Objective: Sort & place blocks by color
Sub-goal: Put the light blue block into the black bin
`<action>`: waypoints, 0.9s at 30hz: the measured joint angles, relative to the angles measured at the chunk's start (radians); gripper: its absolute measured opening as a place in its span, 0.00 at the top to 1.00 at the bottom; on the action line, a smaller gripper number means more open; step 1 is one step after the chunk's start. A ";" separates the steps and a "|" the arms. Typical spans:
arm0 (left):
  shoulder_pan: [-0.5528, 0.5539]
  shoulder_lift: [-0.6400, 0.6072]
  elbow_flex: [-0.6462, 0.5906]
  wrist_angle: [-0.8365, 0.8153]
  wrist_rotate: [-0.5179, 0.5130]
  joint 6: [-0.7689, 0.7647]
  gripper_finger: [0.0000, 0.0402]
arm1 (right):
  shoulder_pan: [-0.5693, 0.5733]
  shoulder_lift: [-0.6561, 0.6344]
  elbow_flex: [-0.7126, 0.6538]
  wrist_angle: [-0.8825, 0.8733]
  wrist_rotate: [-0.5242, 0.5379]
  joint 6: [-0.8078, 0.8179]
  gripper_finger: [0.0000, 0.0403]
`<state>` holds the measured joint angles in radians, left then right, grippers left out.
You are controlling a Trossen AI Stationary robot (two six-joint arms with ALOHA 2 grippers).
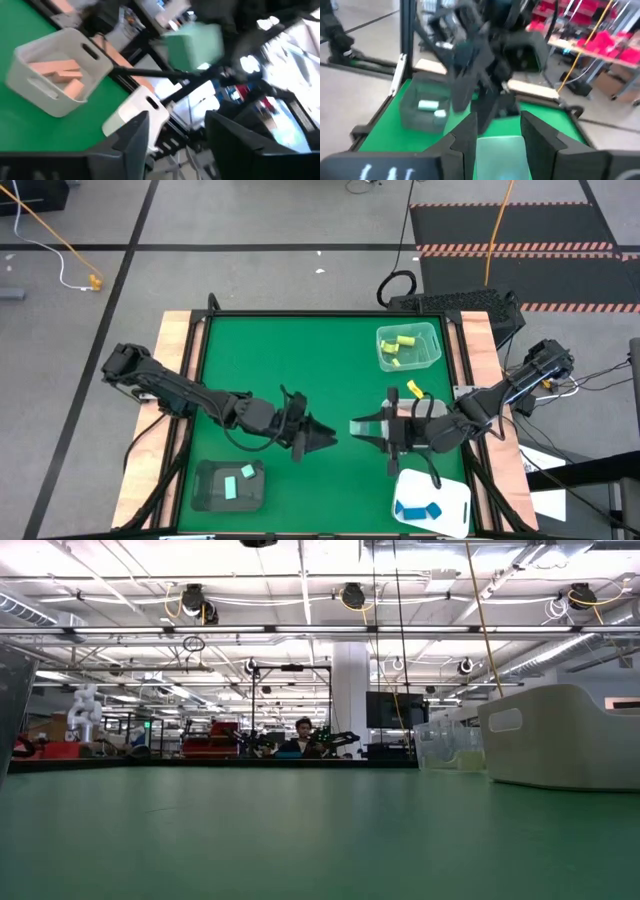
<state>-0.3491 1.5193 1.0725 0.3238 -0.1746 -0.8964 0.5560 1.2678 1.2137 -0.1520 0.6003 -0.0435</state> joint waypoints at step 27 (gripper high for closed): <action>0.017 0.033 0.000 0.258 -0.097 -0.039 0.40 | -0.053 -0.002 -0.537 1.255 -0.182 -0.230 0.73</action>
<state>-0.3323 1.5520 1.0725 0.5813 -0.2720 -0.9356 0.5031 1.2662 0.6770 1.1029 0.4186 -0.2736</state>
